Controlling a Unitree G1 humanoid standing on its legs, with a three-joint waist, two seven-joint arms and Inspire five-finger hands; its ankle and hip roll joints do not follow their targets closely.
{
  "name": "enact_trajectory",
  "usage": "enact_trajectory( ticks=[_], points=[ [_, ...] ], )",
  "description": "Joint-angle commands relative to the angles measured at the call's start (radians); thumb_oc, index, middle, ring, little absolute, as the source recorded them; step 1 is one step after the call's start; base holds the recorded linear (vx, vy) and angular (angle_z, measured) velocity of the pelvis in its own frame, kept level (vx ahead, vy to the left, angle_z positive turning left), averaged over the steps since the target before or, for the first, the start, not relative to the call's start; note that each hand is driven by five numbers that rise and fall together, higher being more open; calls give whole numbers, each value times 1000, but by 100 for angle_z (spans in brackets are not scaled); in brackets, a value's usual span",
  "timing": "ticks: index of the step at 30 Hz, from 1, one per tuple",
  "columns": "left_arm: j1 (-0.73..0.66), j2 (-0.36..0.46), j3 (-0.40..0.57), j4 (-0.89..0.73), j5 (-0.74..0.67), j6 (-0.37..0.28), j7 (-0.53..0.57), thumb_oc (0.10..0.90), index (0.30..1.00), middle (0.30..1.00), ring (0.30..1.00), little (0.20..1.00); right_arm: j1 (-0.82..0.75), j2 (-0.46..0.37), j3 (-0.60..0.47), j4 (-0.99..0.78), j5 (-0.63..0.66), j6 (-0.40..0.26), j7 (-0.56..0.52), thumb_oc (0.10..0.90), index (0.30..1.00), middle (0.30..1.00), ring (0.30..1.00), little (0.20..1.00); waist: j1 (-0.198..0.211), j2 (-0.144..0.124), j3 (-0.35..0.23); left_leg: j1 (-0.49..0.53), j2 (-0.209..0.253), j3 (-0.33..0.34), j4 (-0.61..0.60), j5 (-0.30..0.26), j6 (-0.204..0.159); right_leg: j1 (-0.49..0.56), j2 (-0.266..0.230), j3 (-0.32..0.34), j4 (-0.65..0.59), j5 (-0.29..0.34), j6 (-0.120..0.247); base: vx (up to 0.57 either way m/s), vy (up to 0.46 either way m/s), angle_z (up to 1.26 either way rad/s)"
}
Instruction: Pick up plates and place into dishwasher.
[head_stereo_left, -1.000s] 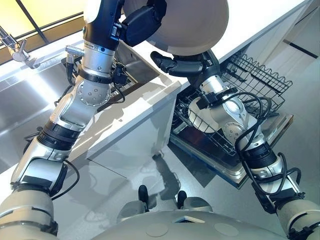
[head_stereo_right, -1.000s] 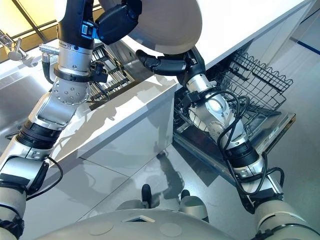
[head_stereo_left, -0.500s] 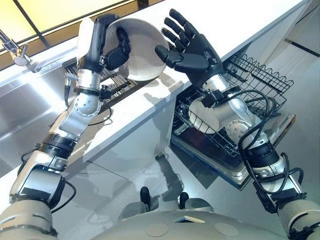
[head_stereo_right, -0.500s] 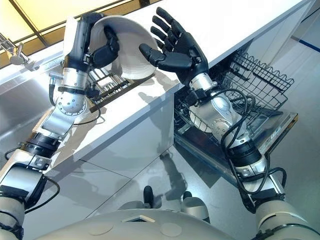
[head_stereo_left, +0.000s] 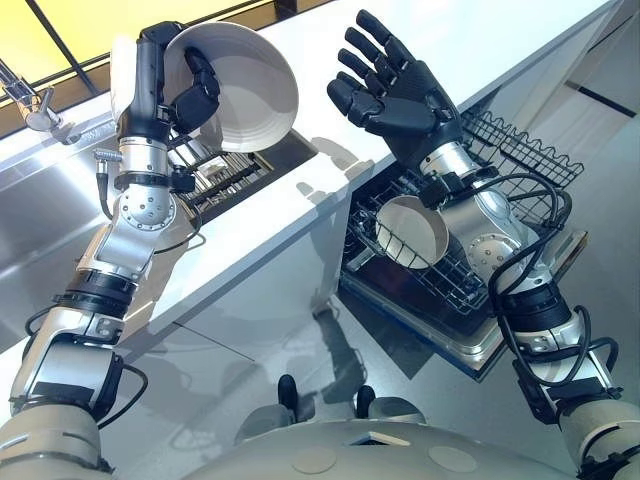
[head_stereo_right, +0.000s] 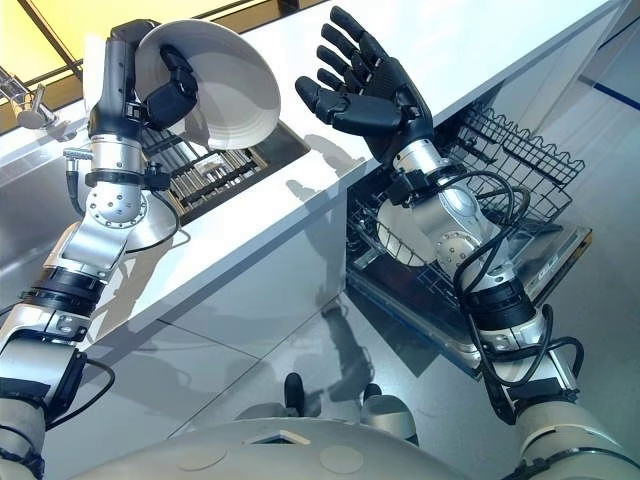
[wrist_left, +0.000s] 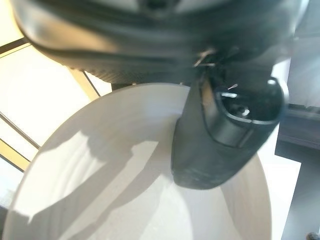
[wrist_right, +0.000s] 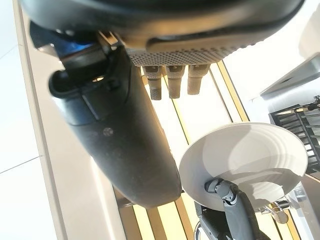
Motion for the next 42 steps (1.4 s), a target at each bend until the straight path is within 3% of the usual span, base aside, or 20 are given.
enact_trajectory(
  ticks=[1, 19, 29, 31, 32, 35, 42],
  points=[
    [-101, 62, 45, 34, -35, -87, 46, 100, 300, 300, 300, 200, -76, 0, -53, -37, -64, -50, 53, 800, 900, 900, 900, 900, 6, 1, -145, 39, -25, 85, 5, -137, -27, -83, 29, 13, 107, -79, 77, 0, 0, 0],
    [-195, -63, -136, -151, -197, -97, -157, 100, 300, 300, 300, 200, -165, 42, 77, -26, -160, -53, 10, 800, 900, 900, 900, 900, 18, -2, -132, 35, -25, 75, 8, -135, -26, -75, 31, 3, 106, -84, 73, -2, 0, 0],
    [-208, -105, -197, -289, -242, -32, -239, 100, 300, 300, 300, 200, -185, 60, 97, -34, -150, -39, -46, 800, 900, 900, 900, 900, 24, -4, -123, 38, -22, 70, 9, -138, -26, -71, 34, 1, 108, -86, 76, -3, -10, 2],
    [-204, -108, -199, -298, -241, -40, -251, 100, 300, 300, 300, 200, -183, 59, 97, -32, -143, -37, -48, 213, 396, 396, 396, 313, 25, -5, -123, 39, -20, 70, 9, -138, -26, -71, 34, 0, 109, -87, 76, 0, 0, 0],
    [-203, -106, -201, -305, -242, -42, -257, 100, 300, 300, 300, 200, -181, 58, 97, -30, -143, -42, -50, 100, 300, 300, 300, 200, 25, -5, -123, 39, -20, 69, 9, -138, -26, -71, 35, 1, 109, -86, 76, 0, 0, 0],
    [-199, -105, -202, -326, -252, -46, -271, 100, 300, 300, 300, 200, -176, 61, 95, -29, -140, -47, -50, 100, 300, 300, 300, 200, 26, -4, -121, 40, -19, 69, 9, -139, -26, -71, 36, 1, 110, -87, 76, 0, 0, 0],
    [-202, -64, -186, -389, -139, -139, -217, 100, 300, 300, 300, 200, -163, 52, 89, -25, -141, -53, -65, 100, 300, 300, 300, 200, 32, -4, -116, 44, -16, 62, 8, -139, -26, -67, 40, 3, 113, -90, 73, 10, -9, 4]
  ],
)
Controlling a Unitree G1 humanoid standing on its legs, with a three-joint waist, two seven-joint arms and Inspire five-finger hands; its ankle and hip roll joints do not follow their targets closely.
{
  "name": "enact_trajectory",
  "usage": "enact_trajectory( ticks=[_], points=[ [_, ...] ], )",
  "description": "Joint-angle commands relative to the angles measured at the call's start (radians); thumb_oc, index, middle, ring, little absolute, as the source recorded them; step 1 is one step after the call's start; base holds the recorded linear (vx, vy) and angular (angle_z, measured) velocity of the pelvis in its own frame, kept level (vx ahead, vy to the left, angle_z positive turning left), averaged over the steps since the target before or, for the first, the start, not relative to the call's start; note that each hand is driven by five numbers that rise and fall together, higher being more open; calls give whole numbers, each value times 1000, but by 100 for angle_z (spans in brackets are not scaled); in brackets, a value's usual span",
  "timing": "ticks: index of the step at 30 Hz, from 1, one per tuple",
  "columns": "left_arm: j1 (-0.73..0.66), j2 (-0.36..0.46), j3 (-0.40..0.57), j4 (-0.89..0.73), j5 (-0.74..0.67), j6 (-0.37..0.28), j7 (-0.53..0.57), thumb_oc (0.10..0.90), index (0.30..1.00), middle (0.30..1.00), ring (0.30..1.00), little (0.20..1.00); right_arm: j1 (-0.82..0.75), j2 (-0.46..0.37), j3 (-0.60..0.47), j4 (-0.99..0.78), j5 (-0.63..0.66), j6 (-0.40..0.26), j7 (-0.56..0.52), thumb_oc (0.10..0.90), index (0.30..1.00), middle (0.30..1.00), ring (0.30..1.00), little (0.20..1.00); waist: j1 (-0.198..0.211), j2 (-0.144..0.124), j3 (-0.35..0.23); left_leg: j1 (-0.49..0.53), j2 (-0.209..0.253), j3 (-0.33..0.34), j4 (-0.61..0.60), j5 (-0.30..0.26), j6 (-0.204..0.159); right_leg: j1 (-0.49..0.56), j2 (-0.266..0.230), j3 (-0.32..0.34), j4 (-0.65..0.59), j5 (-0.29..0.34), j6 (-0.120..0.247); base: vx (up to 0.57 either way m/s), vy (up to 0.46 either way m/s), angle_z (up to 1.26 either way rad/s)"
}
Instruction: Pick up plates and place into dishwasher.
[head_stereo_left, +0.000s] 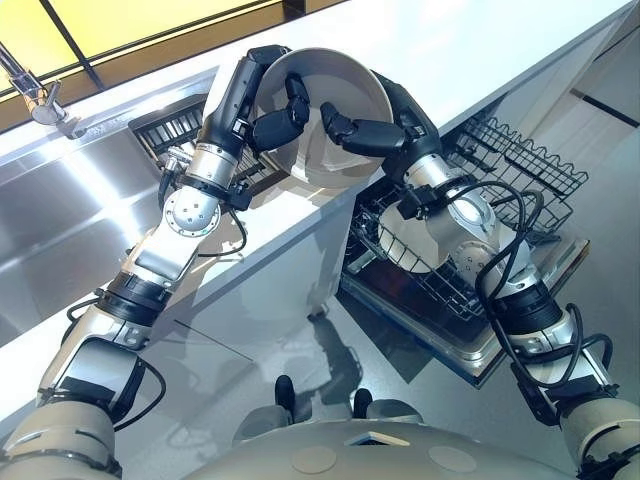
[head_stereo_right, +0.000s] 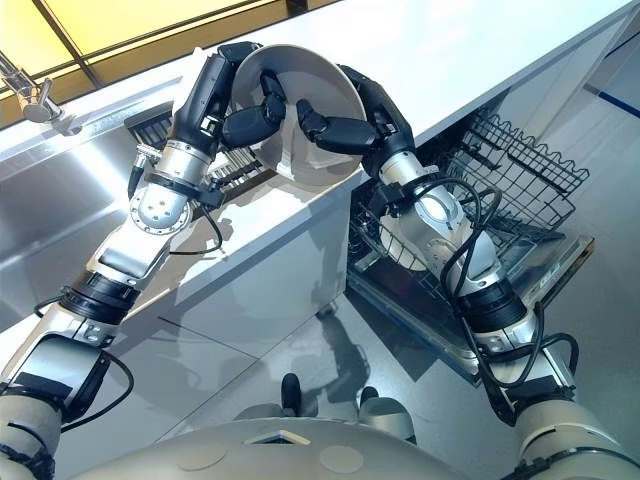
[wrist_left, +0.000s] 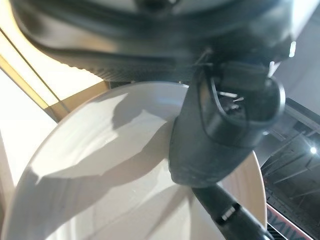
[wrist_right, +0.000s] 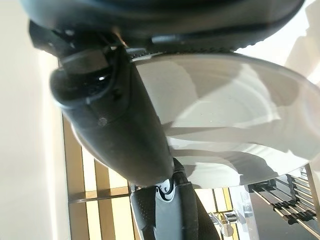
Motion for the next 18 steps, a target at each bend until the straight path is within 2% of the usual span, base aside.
enact_trajectory(
  ticks=[1, 5, 8, 9, 10, 12, 14, 15, 18],
  points=[
    [-198, 21, -45, -160, 50, -185, 54, 100, 300, 300, 300, 200, -155, 50, -1, -31, 19, -99, 8, 100, 300, 300, 300, 200, 27, 4, -112, 52, -13, 84, 8, -140, -26, -85, 37, 12, 130, -90, 73, -1, -16, 6],
    [-205, 61, -26, -181, 136, -198, 115, 100, 300, 300, 300, 200, -152, 34, -5, -35, 34, -113, 1, 100, 300, 300, 300, 200, 29, 1, -110, 52, -12, 83, 7, -139, -29, -84, 36, 10, 126, -87, 73, 0, -16, 4],
    [-202, 119, 14, -170, 80, -167, 102, 100, 300, 300, 300, 200, -165, 2, -23, -26, 60, -151, -13, 100, 300, 300, 300, 200, 32, -1, -109, 53, -8, 86, 8, -138, -34, -84, 37, 7, 124, -82, 74, 0, 0, 0],
    [-193, 127, 27, -165, 48, -127, 81, 331, 498, 498, 498, 431, -170, -1, -29, -20, 54, -165, -20, 100, 300, 300, 300, 200, 34, -1, -108, 54, -7, 86, 9, -137, -36, -85, 38, 6, 125, -81, 74, 0, 0, 0],
    [-191, 130, 33, -163, 37, -110, 76, 800, 900, 900, 900, 900, -173, -1, -31, -17, 51, -170, -23, 100, 300, 300, 300, 200, 35, -1, -107, 54, -6, 87, 9, -137, -36, -85, 38, 6, 126, -81, 73, 0, 0, 0],
    [-192, 154, 56, -131, -62, 13, 13, 800, 900, 900, 900, 900, -187, -9, -52, -13, 6, -203, -60, 100, 300, 300, 300, 200, 33, 3, -105, 57, -5, 89, 9, -137, -35, -85, 38, 5, 125, -78, 75, 0, 0, 0],
    [-205, 178, 65, -95, -162, 102, -38, 800, 900, 900, 900, 900, -194, -22, -80, -8, -69, -235, -102, 100, 300, 300, 300, 200, 29, 7, -106, 60, -2, 93, 9, -138, -35, -86, 37, 5, 125, -76, 78, 0, 0, 0],
    [-209, 184, 69, -83, -193, 117, -54, 800, 900, 900, 900, 900, -197, -27, -91, -7, -84, -235, -113, 100, 300, 300, 300, 200, 28, 9, -106, 60, -1, 94, 10, -138, -35, -86, 37, 5, 125, -77, 79, 0, 0, 0],
    [-232, 233, 112, 14, -393, 221, -176, 800, 900, 900, 900, 900, -223, -94, -184, 29, -291, -271, -234, 100, 300, 300, 300, 200, 15, 21, -113, 65, 4, 104, 10, -140, -37, -86, 35, 7, 124, -75, 85, 19, -8, -5]
  ],
)
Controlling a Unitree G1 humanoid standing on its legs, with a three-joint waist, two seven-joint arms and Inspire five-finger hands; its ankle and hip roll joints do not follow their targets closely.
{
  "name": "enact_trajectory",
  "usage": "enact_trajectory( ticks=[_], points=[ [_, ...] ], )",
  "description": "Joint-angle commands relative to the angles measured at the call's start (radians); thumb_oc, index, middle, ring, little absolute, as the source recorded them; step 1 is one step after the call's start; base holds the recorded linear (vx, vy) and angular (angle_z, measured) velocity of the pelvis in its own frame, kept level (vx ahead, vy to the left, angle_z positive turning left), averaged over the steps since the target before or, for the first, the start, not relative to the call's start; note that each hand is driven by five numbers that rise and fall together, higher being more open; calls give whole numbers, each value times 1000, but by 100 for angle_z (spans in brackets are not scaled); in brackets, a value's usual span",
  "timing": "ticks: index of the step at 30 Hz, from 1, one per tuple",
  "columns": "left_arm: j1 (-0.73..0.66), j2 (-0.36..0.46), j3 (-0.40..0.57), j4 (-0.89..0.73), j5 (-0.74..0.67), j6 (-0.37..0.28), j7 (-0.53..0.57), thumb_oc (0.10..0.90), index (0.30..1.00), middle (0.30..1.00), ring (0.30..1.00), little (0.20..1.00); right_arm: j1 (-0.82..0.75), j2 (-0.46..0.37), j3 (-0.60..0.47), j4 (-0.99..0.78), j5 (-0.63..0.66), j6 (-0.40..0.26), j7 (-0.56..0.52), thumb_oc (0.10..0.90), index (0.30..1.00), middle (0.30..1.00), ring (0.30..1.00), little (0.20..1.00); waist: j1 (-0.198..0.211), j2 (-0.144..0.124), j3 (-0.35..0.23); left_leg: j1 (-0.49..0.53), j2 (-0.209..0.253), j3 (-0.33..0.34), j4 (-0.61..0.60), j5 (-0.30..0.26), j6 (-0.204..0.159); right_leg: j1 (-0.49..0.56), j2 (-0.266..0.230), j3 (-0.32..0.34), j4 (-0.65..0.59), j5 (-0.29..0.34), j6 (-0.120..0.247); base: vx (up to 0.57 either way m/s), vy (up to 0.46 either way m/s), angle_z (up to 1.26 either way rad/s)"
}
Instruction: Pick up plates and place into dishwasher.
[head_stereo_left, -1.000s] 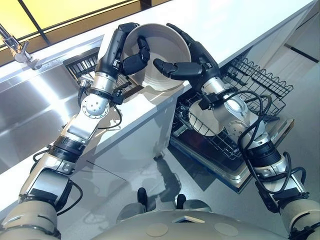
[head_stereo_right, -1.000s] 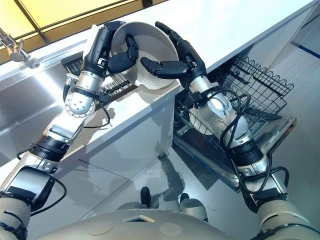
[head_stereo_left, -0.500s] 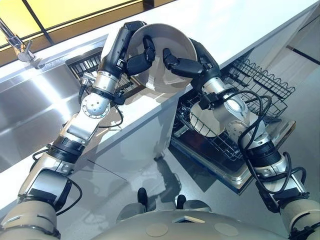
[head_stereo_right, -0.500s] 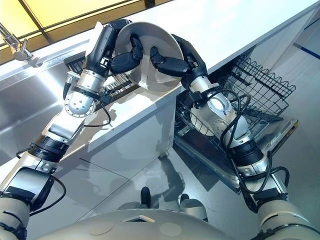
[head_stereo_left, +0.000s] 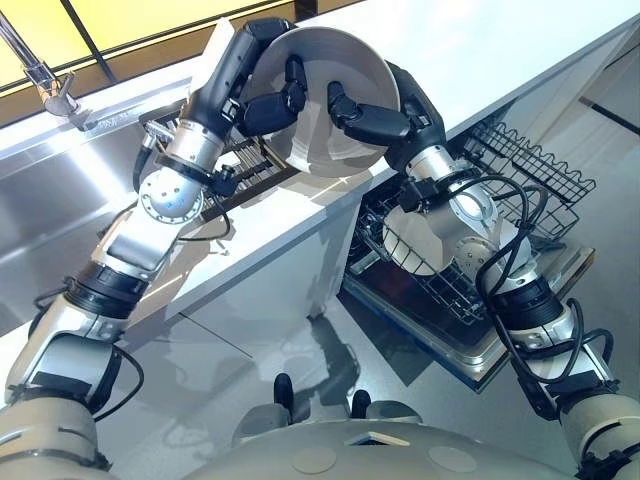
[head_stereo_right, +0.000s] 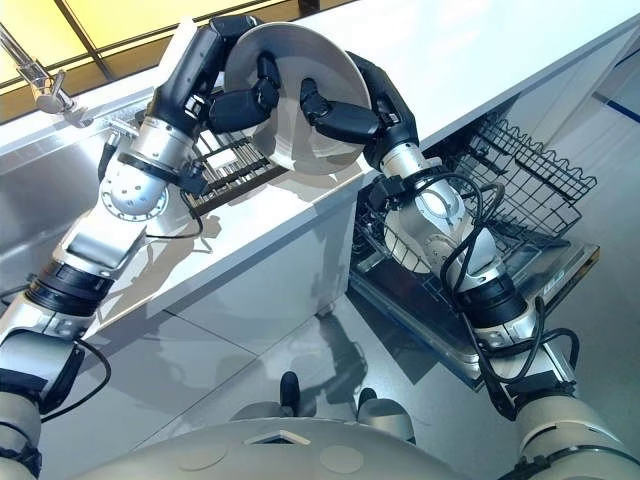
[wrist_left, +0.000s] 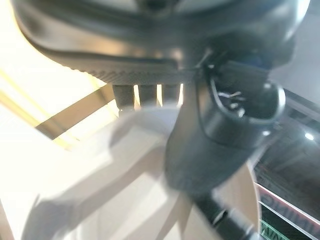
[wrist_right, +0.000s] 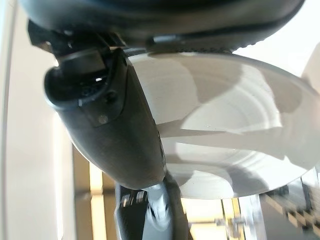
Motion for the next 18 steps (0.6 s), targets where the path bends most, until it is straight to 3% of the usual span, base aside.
enact_trajectory(
  ticks=[1, 5, 8, 13, 18],
  points=[
    [-133, 89, 114, 92, -246, 77, -105, 800, 900, 900, 900, 900, -197, -105, -206, 11, -251, -216, -162, 100, 300, 300, 300, 200, -1, 35, -120, 65, 4, 105, 9, -142, -36, -86, 35, 1, 126, -76, 85, 48, -10, -15],
    [-116, 127, 184, 117, -361, 150, -160, 800, 900, 900, 900, 900, -161, -203, -311, 73, -378, -209, -258, 100, 300, 300, 300, 200, -14, 50, -125, 69, 9, 105, 7, -142, -36, -88, 36, 13, 135, -84, 87, 47, -12, -17],
    [-70, 140, 246, 138, -398, 173, -197, 800, 900, 900, 900, 900, -88, -257, -389, 140, -388, -218, -278, 100, 300, 300, 300, 200, -22, 57, -126, 70, 14, 104, 5, -142, -38, -89, 36, 19, 145, -94, 87, 45, -23, -12],
    [28, 151, 307, 130, -441, 152, -275, 800, 900, 900, 900, 900, 44, -300, -492, 251, -424, -213, -334, 100, 300, 300, 300, 200, -24, 66, -119, 64, 19, 100, 5, -140, -41, -92, 36, 22, 160, -108, 84, 23, -25, -15],
    [138, 134, 381, 94, -467, 129, -255, 800, 900, 900, 900, 900, 186, -294, -562, 358, -411, -219, -311, 100, 300, 300, 300, 200, -18, 69, -101, 56, 21, 92, 6, -135, -42, -98, 35, 19, 176, -119, 79, 10, -14, -5]
  ],
)
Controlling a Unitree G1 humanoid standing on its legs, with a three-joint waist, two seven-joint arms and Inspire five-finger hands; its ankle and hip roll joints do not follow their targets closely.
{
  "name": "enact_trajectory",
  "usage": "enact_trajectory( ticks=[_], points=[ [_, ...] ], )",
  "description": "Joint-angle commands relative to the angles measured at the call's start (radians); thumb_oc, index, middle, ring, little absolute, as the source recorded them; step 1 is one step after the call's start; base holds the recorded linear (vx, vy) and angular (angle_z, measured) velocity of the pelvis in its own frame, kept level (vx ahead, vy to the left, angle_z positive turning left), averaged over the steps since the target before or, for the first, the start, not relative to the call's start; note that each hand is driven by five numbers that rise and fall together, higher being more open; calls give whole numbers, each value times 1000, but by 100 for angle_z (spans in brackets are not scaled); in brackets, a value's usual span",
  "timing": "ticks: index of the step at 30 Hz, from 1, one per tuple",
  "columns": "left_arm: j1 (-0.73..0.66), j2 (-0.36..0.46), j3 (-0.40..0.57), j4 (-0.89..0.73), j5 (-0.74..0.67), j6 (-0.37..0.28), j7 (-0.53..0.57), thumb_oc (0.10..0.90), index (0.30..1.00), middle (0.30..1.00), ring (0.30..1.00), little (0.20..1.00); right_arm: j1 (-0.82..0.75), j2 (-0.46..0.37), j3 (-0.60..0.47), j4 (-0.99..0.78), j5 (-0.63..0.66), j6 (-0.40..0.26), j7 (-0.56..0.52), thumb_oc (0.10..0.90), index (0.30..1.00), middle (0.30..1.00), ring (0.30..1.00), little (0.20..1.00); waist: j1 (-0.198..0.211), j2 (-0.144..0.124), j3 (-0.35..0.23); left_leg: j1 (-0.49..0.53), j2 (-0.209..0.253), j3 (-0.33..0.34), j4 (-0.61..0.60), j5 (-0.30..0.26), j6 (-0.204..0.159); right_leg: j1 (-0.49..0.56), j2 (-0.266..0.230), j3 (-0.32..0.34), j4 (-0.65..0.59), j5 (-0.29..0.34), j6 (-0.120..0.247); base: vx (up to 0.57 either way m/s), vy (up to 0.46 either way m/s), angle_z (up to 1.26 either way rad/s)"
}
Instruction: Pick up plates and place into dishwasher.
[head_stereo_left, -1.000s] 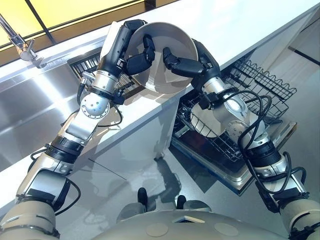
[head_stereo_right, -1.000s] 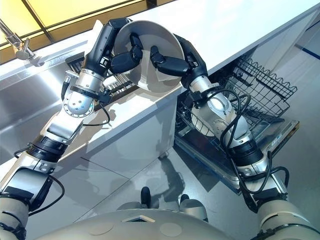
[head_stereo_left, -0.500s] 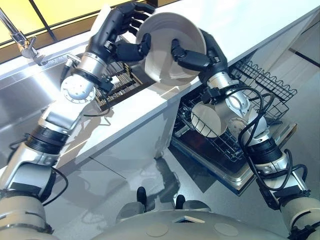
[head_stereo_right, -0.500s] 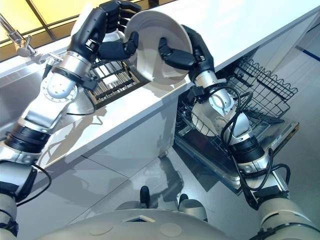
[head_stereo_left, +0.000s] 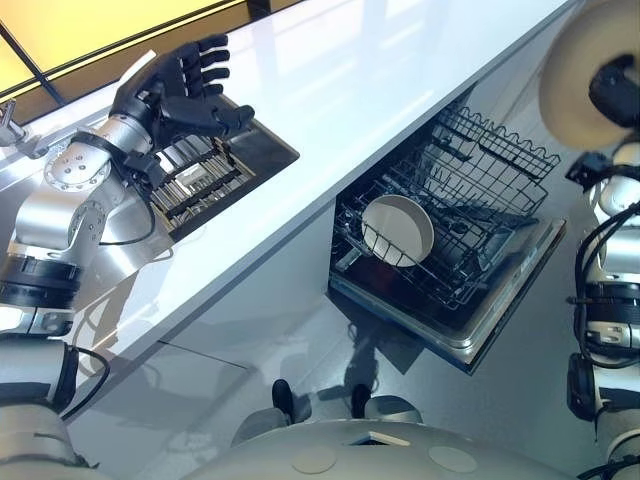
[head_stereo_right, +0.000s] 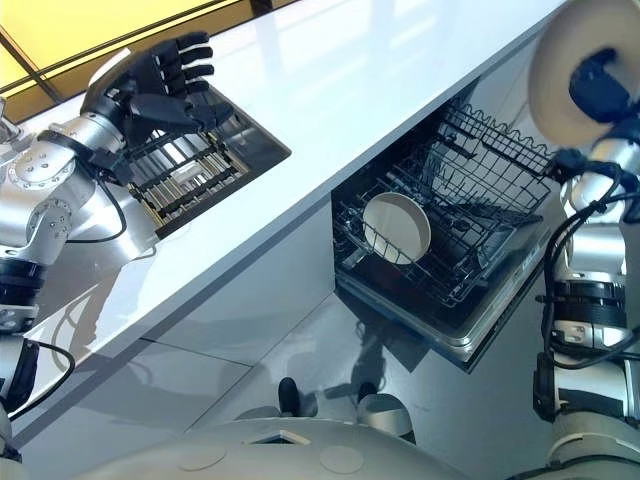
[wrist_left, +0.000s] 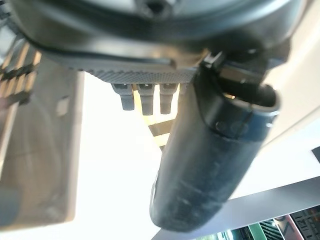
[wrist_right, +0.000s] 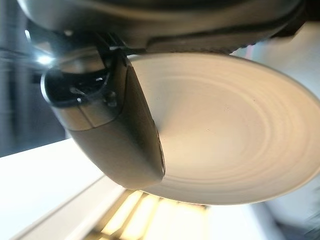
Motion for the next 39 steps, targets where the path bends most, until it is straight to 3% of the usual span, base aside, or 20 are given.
enact_trajectory(
  ticks=[1, 6, 12, 16, 20, 24, 27, 32, 39],
  points=[
    [16, 21, 159, -36, -50, -125, 38, 800, 900, 900, 900, 900, 28, -102, -17, -53, -42, -107, 30, 100, 300, 300, 300, 200, 32, 55, -105, 32, 5, 17, 10, -111, -38, -86, 31, -36, 177, -121, 77, 0, 0, 0],
    [115, -8, 233, -28, 31, -166, 109, 800, 900, 900, 900, 900, 155, -56, -6, -14, -82, -137, 99, 100, 300, 300, 300, 200, 41, 54, -86, 27, 3, 7, 13, -107, -34, -91, 28, -45, 185, -123, 71, -3, -6, 1],
    [172, -30, 291, 115, 105, -255, 202, 800, 900, 900, 900, 900, 202, -38, 52, 1, -90, -152, 157, 100, 300, 300, 300, 200, 44, 52, -65, 27, 1, -1, 15, -105, -32, -95, 27, -54, 191, -125, 65, 2, -5, 1],
    [174, -48, 293, 178, 108, -277, 212, 800, 900, 900, 900, 900, 196, -25, 94, -4, -97, -150, 149, 100, 300, 300, 300, 200, 44, 50, -58, 26, 1, -4, 15, -103, -33, -95, 28, -60, 190, -124, 63, 20, -12, 11],
    [168, -63, 262, 209, 136, -288, 219, 800, 900, 900, 900, 900, 152, -34, 137, 22, -124, -137, 66, 100, 300, 300, 300, 200, 52, 49, -51, 25, 0, -7, 15, -102, -35, -96, 28, -68, 189, -123, 61, 31, -20, 11],
    [141, -55, 211, 186, 153, -247, 231, 800, 900, 900, 900, 900, 24, -104, 171, 110, -172, -85, -60, 100, 300, 300, 300, 200, 70, 51, -40, 22, 2, -14, 19, -103, -39, -97, 30, -75, 206, -134, 57, 48, -35, 11],
    [136, -51, 200, 166, 154, -222, 241, 800, 900, 900, 900, 900, -7, -146, 171, 135, -235, -69, -77, 100, 300, 300, 300, 200, 77, 53, -36, 21, 3, -19, 21, -104, -39, -99, 30, -78, 221, -144, 55, 53, -45, 10],
    [141, -43, 206, 139, 159, -184, 239, 800, 900, 900, 900, 900, -18, -242, 175, 171, -353, -48, -55, 100, 300, 300, 300, 200, 86, 54, -30, 12, 8, -34, 35, -109, -41, -111, 30, -79, 262, -169, 52, 69, -61, 9],
    [169, -33, 232, 140, 175, -210, 214, 800, 900, 900, 900, 900, 13, -308, 182, 177, -420, -80, 48, 100, 300, 300, 300, 200, 93, 60, -3, -10, 18, -57, 64, -118, -44, -139, 28, -77, 334, -207, 41, 80, -90, 7]
  ],
)
